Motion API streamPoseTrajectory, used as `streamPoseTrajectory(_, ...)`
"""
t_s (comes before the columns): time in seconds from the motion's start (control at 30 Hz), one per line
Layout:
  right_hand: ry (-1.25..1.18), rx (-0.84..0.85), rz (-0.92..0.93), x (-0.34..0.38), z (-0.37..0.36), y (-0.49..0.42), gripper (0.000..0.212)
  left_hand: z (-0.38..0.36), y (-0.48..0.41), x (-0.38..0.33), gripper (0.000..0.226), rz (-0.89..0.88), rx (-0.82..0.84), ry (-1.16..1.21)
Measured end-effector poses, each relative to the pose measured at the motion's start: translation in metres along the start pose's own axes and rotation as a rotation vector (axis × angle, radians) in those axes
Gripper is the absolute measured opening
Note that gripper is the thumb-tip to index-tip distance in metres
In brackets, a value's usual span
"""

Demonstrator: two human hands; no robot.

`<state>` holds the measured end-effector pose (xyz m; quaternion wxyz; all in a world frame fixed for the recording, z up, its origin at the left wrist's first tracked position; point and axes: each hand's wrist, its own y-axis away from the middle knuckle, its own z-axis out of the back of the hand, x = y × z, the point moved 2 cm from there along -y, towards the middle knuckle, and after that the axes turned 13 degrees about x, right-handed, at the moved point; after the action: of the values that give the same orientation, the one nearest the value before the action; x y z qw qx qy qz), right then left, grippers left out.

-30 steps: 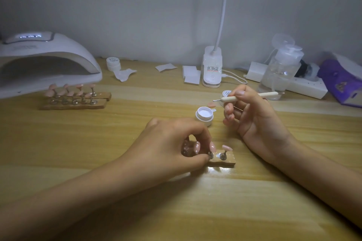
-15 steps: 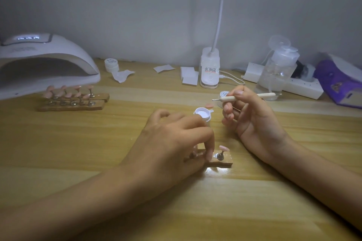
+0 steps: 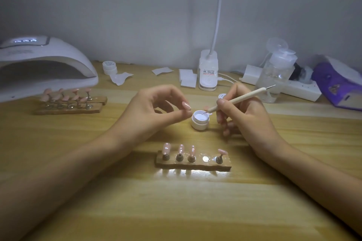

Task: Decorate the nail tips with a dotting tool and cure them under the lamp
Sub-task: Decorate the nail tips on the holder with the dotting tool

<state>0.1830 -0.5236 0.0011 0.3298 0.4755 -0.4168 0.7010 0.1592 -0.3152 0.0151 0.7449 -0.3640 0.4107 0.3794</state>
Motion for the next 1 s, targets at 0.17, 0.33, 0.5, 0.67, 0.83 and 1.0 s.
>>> streamPoseTrajectory(0.17, -0.007, 0.049, -0.026, -0.004, -0.001, -0.002, 0.021, 0.000, -0.003, 0.017, 0.011, 0.028, 0.062, -0.024)
streamPoseTrajectory(0.33, 0.002, 0.069, -0.044, -0.005, -0.002, -0.003, 0.021, -0.002, -0.003, 0.021, 0.009, 0.021, 0.095, -0.062)
streamPoseTrajectory(0.5, 0.010, 0.072, -0.045, -0.005, -0.002, -0.003, 0.020, -0.003, -0.002, 0.019, 0.011, 0.012, 0.079, -0.066)
streamPoseTrajectory(0.67, 0.015, 0.076, -0.048, -0.006, -0.001, -0.003, 0.020, -0.003, -0.002, 0.016, 0.009, -0.004, 0.072, -0.045)
streamPoseTrajectory(0.83, 0.021, 0.077, -0.044, -0.006, -0.001, -0.003, 0.020, -0.003, -0.001, 0.016, 0.010, 0.000, 0.095, -0.072)
streamPoseTrajectory(1.0, 0.010, 0.081, -0.042, -0.006, -0.002, -0.003, 0.020, -0.003, -0.002, 0.018, 0.015, -0.012, 0.108, -0.083)
